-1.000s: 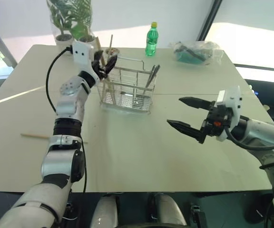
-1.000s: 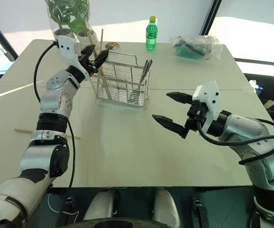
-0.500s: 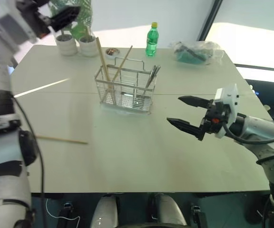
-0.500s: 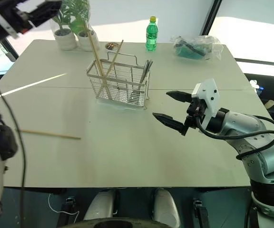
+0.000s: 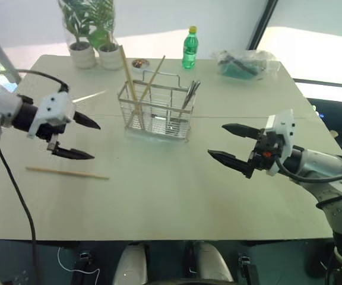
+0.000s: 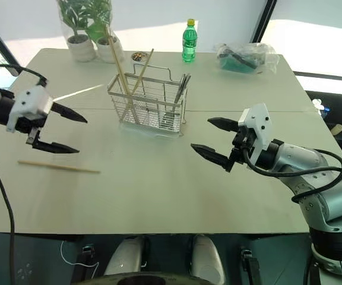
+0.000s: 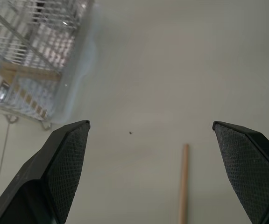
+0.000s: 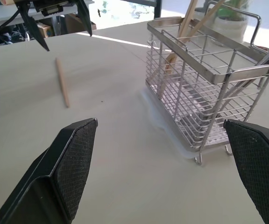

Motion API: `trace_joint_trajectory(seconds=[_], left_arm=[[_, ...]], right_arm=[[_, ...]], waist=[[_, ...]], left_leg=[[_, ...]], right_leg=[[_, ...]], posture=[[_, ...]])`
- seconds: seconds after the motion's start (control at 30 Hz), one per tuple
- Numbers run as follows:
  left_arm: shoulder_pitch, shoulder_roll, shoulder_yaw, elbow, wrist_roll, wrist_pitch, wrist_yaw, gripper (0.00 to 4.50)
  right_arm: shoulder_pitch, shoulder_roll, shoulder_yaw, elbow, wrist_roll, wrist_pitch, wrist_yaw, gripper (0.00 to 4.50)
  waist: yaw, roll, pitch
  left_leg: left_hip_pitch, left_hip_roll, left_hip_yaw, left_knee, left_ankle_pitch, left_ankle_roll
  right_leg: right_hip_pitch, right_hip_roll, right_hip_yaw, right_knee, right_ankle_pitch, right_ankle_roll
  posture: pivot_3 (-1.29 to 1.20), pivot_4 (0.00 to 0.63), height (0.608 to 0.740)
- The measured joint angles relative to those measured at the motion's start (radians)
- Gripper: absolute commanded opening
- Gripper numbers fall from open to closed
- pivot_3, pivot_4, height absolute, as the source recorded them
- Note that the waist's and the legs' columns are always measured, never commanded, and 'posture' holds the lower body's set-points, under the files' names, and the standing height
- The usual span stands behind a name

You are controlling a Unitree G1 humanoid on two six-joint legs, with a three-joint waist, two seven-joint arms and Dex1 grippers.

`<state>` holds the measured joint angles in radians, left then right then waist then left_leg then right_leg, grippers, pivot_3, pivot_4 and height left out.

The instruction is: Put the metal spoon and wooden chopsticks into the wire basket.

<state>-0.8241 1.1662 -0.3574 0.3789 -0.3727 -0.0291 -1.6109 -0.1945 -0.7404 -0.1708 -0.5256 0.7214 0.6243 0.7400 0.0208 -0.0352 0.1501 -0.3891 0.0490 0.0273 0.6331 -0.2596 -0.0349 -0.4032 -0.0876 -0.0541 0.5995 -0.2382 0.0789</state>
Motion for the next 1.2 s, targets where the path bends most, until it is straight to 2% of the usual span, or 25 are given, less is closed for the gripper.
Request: trace_joint_trajectory(seconds=[0.2, 0.4, 0.63, 0.97, 1.07, 1.2], left_arm=[[0.042, -0.004, -0.105, 0.044, 0.027, -0.127, 0.000, 4.46], [0.092, -0.072, -0.128, 0.093, 0.108, -0.187, 0.000, 4.46], [0.116, -0.161, -0.124, 0.182, 0.272, -0.280, 0.010, 4.46], [0.072, -0.211, -0.080, 0.283, 0.389, -0.304, 0.026, 4.46], [0.071, -0.217, -0.069, 0.288, 0.402, -0.305, 0.024, 3.65], [0.071, -0.217, -0.058, 0.284, 0.407, -0.290, 0.009, 1.74]], right_arm=[[0.037, 0.005, -0.016, -0.041, 0.010, 0.008, -0.038, 4.50], [0.057, 0.006, -0.043, -0.064, 0.022, 0.016, -0.069, 4.50], [0.062, 0.002, -0.065, -0.067, 0.041, 0.025, -0.083, 4.50], [0.200, -0.115, -0.038, -0.126, 0.030, 0.003, 0.112, 4.50], [0.202, -0.130, -0.034, -0.129, 0.020, -0.008, 0.140, 4.50], [0.198, -0.129, -0.030, -0.128, -0.002, -0.022, 0.142, 4.50]], waist=[[-0.006, 0.000, 0.000], [-0.007, 0.000, -0.001], [-0.006, 0.000, -0.001], [-0.008, 0.003, -0.005], [-0.007, 0.003, -0.005], [-0.007, 0.003, -0.005]], left_leg=[[0.000, 0.000, 0.000, 0.000, 0.000, 0.000], [0.000, 0.000, 0.000, 0.000, 0.000, 0.000], [0.000, 0.000, 0.000, 0.001, 0.000, 0.000], [0.001, 0.000, 0.000, 0.001, 0.000, 0.000], [0.002, 0.000, 0.000, 0.001, 0.000, 0.000], [0.001, 0.000, 0.000, 0.001, 0.000, 0.000]], right_leg=[[0.000, 0.000, 0.000, 0.000, 0.000, 0.000], [0.000, 0.000, 0.000, 0.000, 0.000, 0.000], [0.000, 0.000, 0.000, 0.000, 0.000, 0.000], [0.000, 0.000, 0.000, 0.001, 0.000, 0.000], [0.000, 0.000, 0.000, 0.002, 0.000, 0.000], [0.000, 0.000, 0.000, 0.001, 0.000, 0.000]], posture=[[0.00, 0.150, 0.717], [0.00, 0.150, 0.717], [0.00, 0.150, 0.717], [0.00, 0.150, 0.717], [0.00, 0.150, 0.717], [0.00, 0.150, 0.717]])
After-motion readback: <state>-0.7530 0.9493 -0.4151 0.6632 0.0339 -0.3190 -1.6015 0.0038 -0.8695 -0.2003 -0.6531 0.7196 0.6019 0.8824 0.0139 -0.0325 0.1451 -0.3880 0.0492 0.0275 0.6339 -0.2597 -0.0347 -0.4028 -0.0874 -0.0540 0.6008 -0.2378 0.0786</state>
